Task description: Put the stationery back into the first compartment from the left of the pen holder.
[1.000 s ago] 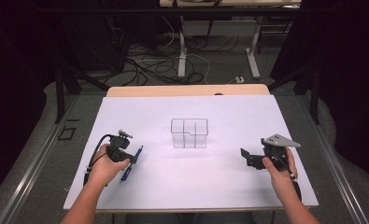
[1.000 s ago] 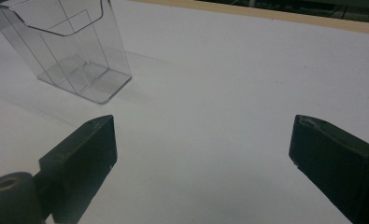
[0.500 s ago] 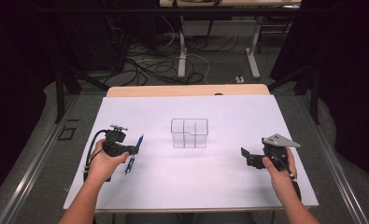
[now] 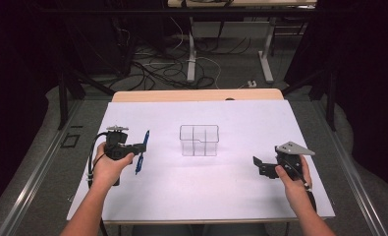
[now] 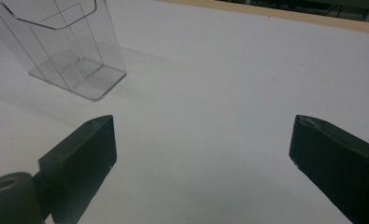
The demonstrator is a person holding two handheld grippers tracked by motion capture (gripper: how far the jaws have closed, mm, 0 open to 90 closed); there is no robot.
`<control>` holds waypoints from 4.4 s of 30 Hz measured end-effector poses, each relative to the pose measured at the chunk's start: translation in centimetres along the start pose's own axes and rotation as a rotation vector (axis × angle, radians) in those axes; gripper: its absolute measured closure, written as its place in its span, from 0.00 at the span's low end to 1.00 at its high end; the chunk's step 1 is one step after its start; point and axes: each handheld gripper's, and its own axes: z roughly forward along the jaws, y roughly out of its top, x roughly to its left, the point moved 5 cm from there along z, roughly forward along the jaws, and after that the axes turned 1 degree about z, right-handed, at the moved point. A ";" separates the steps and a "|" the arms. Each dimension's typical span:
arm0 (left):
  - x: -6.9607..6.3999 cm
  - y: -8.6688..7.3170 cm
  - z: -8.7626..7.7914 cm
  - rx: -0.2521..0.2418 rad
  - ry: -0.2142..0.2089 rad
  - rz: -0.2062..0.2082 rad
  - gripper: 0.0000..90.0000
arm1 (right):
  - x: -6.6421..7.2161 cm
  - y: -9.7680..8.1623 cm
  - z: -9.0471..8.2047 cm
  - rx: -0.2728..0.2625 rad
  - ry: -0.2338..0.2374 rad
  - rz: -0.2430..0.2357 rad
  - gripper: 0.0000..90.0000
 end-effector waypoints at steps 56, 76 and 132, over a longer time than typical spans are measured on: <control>-5.2 9.9 -1.3 -0.376 -0.029 0.003 0.88 | 0.2 -0.2 0.3 0.013 0.013 -0.014 0.08; -7.1 10.4 0.6 -0.400 -0.049 0.018 0.88 | 0.1 -0.3 0.4 0.013 0.016 -0.016 0.08; -9.5 9.3 7.8 -0.365 -0.069 0.026 0.88 | 0.3 -0.6 0.7 0.034 0.052 -0.008 0.10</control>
